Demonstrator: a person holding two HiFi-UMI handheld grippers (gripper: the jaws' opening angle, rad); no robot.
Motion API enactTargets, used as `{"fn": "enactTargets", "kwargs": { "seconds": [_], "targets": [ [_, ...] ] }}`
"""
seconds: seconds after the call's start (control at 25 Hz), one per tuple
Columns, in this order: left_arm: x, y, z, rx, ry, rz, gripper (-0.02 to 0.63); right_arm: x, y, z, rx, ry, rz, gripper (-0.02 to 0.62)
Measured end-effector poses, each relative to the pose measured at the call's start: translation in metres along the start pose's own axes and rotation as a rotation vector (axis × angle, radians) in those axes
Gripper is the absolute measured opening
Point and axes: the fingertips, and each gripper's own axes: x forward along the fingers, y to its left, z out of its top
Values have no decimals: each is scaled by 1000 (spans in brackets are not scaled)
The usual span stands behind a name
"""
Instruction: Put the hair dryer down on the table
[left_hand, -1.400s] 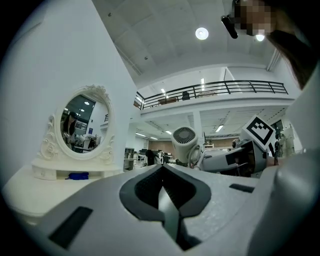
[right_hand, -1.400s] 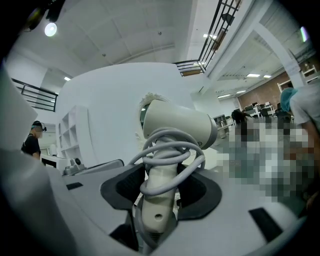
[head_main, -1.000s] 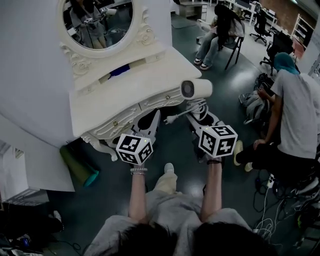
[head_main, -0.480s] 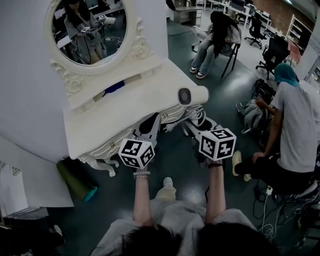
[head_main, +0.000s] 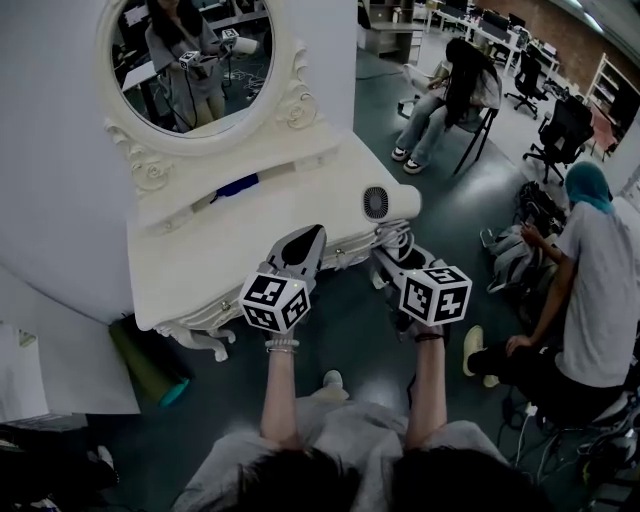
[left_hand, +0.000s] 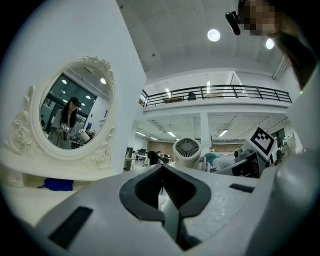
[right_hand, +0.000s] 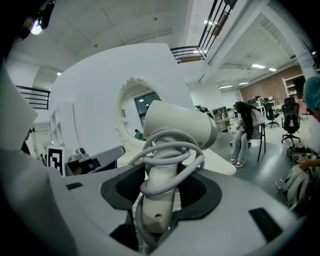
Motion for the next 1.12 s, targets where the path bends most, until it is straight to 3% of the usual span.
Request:
{"fn": "enactTargets", "kwargs": {
  "seconds": [0.6,1.12],
  "targets": [
    [51,43,-15,-7,34,8,5,57,-40,13,9,31,2,196],
    [116,92,-32,-46,56,94,5,127,-98,26,-8,129,49,196]
  ]
}}
